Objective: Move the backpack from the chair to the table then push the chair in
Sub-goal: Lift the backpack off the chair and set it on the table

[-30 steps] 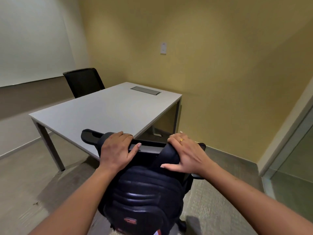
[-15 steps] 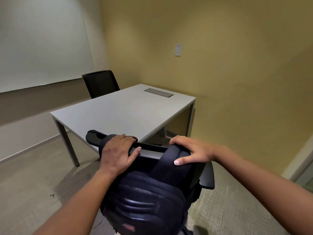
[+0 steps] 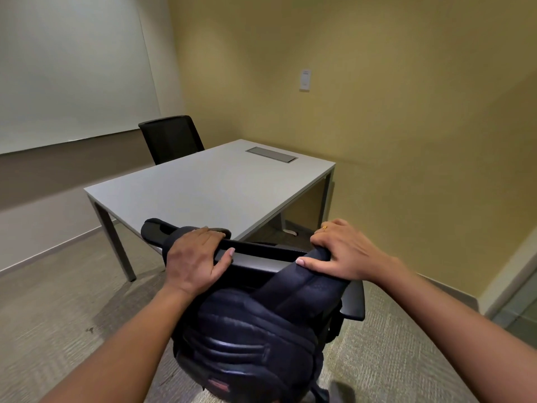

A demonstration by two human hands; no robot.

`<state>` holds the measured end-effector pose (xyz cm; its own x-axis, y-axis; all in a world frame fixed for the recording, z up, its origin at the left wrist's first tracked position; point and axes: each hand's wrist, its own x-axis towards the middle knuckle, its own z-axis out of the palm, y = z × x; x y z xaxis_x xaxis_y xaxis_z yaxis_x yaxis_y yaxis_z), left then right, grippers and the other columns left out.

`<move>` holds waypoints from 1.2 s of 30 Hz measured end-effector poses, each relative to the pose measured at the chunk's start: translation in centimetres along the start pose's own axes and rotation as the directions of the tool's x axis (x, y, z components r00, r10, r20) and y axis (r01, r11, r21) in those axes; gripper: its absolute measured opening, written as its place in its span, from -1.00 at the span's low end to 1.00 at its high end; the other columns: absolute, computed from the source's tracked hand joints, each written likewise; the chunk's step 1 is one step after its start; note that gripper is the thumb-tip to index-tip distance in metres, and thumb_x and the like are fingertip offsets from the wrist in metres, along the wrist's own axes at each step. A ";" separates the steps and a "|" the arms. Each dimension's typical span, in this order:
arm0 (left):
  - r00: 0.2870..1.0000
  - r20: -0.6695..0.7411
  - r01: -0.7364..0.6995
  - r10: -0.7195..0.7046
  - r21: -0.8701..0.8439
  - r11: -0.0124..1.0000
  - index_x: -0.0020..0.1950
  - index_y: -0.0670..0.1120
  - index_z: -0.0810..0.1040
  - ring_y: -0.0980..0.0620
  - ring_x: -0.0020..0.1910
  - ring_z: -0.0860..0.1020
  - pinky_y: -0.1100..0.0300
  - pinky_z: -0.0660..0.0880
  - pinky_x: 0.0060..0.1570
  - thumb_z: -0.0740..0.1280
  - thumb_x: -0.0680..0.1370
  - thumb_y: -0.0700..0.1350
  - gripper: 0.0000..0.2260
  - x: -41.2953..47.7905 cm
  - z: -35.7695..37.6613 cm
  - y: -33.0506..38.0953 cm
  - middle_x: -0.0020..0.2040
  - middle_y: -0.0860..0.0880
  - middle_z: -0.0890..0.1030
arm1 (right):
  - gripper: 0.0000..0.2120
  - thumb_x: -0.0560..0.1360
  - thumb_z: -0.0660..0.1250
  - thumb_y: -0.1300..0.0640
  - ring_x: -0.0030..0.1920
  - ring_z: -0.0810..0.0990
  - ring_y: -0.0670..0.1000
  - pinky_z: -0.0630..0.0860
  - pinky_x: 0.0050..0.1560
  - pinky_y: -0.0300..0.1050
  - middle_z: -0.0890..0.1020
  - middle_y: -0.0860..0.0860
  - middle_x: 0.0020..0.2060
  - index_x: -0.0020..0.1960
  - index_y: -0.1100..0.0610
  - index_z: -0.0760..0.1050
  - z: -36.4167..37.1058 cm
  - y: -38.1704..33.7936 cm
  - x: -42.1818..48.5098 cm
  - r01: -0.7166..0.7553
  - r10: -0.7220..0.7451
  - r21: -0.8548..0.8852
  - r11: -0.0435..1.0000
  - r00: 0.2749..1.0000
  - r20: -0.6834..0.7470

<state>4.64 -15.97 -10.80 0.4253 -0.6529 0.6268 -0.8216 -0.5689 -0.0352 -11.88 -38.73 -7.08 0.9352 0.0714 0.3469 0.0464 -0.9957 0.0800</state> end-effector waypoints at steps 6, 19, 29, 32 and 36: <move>1.000 0.002 0.016 -0.016 0.000 1.000 -0.13 -0.16 0.65 -0.10 -0.17 0.65 0.12 0.44 -0.09 0.13 0.45 0.07 -0.61 0.3 0.1 0.1 -0.20 -0.09 0.68 | -0.42 0.44 -0.01 -0.29 -0.51 0.27 0.03 0.34 -0.24 -0.03 0.26 -0.03 -0.62 -0.53 0.12 0.27 1.0 -0.8 -1.8 -0.209 0.204 -0.038 0.977 0.974 -0.100; 0.999 -0.011 -0.052 0.052 0.005 0.999 -0.13 -0.19 0.63 -0.16 -0.18 0.63 0.12 0.33 -0.10 0.11 0.48 0.05 -0.60 0.2 1.0 -0.4 -0.22 -0.12 0.67 | -0.24 0.38 0.12 -0.44 0.34 0.33 0.01 0.11 0.33 0.03 0.42 0.02 0.33 0.36 0.08 0.32 1.5 -3.5 -5.8 0.063 -0.067 -0.045 0.997 0.993 -0.095; 0.921 0.249 -0.238 0.300 -0.253 0.938 0.34 -0.01 0.40 -0.09 0.29 0.45 0.02 0.44 0.14 -0.09 0.42 0.44 -0.26 1.0 -1.0 -3.5 0.23 -0.07 0.56 | -0.12 0.31 0.11 -0.50 0.14 0.44 0.08 0.10 0.35 0.20 0.52 0.12 0.10 0.36 0.13 0.29 1.8 -4.8 -6.0 -0.003 -0.007 -0.169 0.986 0.998 -0.055; 0.685 0.480 -0.372 0.547 -0.415 0.830 0.45 0.08 0.18 0.03 0.36 0.32 0.16 0.23 0.31 0.10 0.35 0.48 -0.22 2.9 -2.7 -6.9 0.40 0.03 0.35 | -0.12 0.31 0.09 -0.51 0.11 0.47 0.09 0.13 0.31 0.15 0.53 0.12 0.07 0.35 0.14 0.30 1.4 -5.3 -6.0 -0.013 0.002 -0.201 0.980 0.998 -0.056; 0.457 0.609 -0.540 0.649 -0.389 0.746 0.47 0.04 0.12 0.05 0.42 0.19 0.18 0.07 0.40 0.44 0.31 0.27 -0.14 5.3 -3.4 -9.8 0.47 0.02 0.20 | -0.13 0.31 0.12 -0.50 0.08 0.46 0.09 0.18 0.27 0.09 0.53 0.12 0.04 0.34 0.15 0.32 1.3 -6.1 -6.3 -0.027 0.010 -0.239 0.971 0.997 -0.072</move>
<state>13.62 -12.15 -4.52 -0.1076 -0.9717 -0.2105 -0.9905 0.1231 -0.0619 -17.57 -33.18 -10.92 0.9079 0.0652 0.4140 -0.0642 -0.9545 0.2912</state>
